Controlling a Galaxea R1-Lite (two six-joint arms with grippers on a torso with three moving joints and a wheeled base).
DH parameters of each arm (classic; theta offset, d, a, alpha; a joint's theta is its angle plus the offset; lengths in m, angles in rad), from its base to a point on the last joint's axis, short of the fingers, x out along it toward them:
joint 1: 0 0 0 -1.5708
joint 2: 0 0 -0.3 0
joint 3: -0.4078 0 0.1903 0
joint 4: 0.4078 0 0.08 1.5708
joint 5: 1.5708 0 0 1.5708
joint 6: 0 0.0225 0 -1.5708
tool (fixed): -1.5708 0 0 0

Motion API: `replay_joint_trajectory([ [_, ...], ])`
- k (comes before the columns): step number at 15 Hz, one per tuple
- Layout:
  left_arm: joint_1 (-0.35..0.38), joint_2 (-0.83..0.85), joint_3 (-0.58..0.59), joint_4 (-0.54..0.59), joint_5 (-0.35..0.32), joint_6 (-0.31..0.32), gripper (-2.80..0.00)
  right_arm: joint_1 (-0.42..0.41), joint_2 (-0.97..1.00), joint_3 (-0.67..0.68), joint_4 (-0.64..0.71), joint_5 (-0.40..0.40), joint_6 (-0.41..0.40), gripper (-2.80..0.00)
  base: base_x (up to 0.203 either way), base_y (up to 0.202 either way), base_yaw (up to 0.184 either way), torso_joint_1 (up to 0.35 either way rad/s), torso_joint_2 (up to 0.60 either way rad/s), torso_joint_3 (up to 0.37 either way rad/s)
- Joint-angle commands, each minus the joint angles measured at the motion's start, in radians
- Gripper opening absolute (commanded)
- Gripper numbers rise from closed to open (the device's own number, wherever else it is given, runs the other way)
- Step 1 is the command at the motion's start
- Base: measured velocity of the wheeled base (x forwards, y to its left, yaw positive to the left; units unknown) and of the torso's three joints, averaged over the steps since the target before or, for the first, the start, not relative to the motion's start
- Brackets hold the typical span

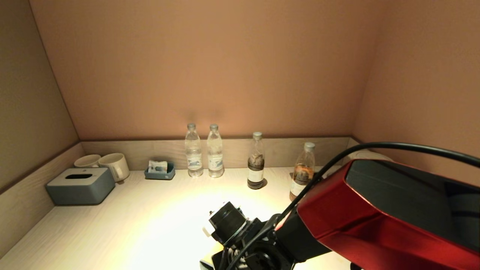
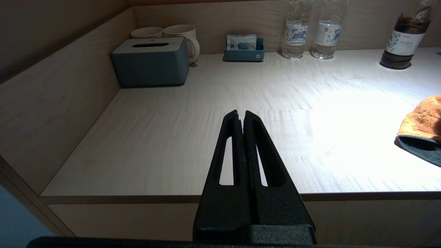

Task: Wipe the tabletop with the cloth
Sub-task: Sweep the stains on the table

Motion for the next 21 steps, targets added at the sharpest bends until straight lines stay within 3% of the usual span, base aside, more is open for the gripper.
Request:
replay_joint_trajectory([
  [1, 0.000, 0.001, 0.000, 0.000, 0.000, 0.000, -2.80, -0.034, -0.012, 0.048, -0.007, -0.001, 0.007, -2.80, 0.000, 0.000, 0.000, 0.000, 0.00, 0.000],
  [4, 0.000, 0.001, 0.000, 0.000, 0.000, 0.000, -2.80, -0.169, -0.056, 0.201, -0.071, -0.006, 0.022, -2.80, 0.000, 0.000, 0.000, 0.000, 0.00, 0.000],
  [10, 0.000, 0.001, 0.000, 0.000, 0.000, 0.000, -2.80, -0.321, -0.161, 0.419, -0.165, -0.005, 0.027, -2.80, 0.000, 0.000, 0.000, 0.000, 0.00, 0.000],
  [15, 0.000, 0.001, 0.000, 0.000, 0.000, 0.000, -2.80, -0.459, -0.183, 0.509, -0.227, -0.006, 0.026, -2.80, 0.000, 0.000, 0.000, 0.000, 0.00, 0.000],
  [21, 0.000, 0.001, 0.000, 0.000, 0.000, 0.002, -2.80, -0.505, -0.194, 0.538, -0.227, -0.005, 0.032, -2.80, 0.000, 0.000, 0.000, 0.000, 0.00, 0.000],
])
